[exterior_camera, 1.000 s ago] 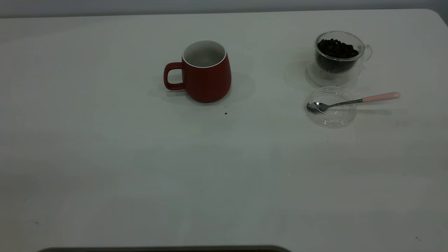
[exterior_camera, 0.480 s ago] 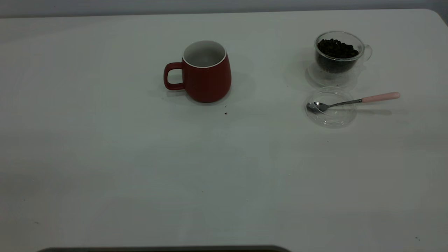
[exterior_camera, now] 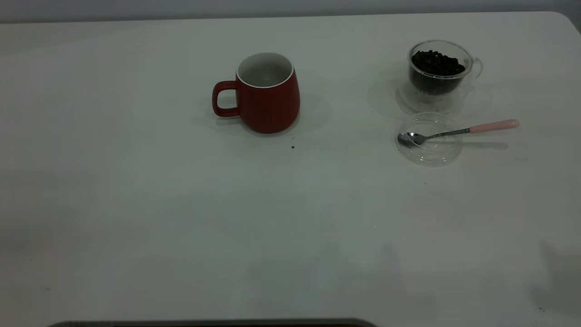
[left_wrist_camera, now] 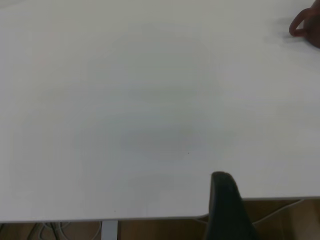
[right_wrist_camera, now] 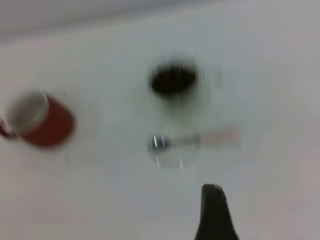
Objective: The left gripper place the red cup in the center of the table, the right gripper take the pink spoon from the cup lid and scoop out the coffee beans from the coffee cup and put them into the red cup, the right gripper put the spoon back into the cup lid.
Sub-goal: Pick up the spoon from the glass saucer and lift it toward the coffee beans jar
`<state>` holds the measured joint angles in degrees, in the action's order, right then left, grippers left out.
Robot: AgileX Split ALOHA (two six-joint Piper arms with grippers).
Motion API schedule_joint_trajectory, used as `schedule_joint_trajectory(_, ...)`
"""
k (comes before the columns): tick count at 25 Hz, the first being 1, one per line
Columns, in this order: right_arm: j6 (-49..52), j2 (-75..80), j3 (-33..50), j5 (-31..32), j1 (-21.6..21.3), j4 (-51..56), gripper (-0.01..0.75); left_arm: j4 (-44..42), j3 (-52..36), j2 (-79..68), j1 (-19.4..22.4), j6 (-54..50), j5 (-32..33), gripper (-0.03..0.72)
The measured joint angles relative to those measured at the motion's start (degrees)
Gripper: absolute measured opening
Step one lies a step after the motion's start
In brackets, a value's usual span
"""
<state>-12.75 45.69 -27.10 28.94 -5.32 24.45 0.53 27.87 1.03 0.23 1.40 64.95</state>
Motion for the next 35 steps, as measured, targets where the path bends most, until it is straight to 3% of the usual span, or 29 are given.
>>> schedule_joint_trajectory(9, -18.1, 28.2, -4.0, -7.0, 0.0, 13.7, 0.56, 0.0, 0.0, 0.0, 0.0, -0.1, 0.0, 0.505)
schedule_joint_trajectory(19, -33.7, 58.2, -22.0, 0.5, -0.4, 27.5, 0.56, 0.0, 0.0, 0.0, 0.0, -0.1, 0.0, 0.505)
schedule_joint_trajectory(25, -42.3, 70.6, -29.6, 4.4, -7.3, 31.6, 0.56, 0.0, 0.0, 0.0, 0.0, -0.1, 0.0, 0.505)
schedule_joint_trajectory(35, -55.4, 84.4, -37.3, 17.0, -20.7, 45.2, 0.56, 0.0, 0.0, 0.0, 0.0, -0.1, 0.0, 0.505)
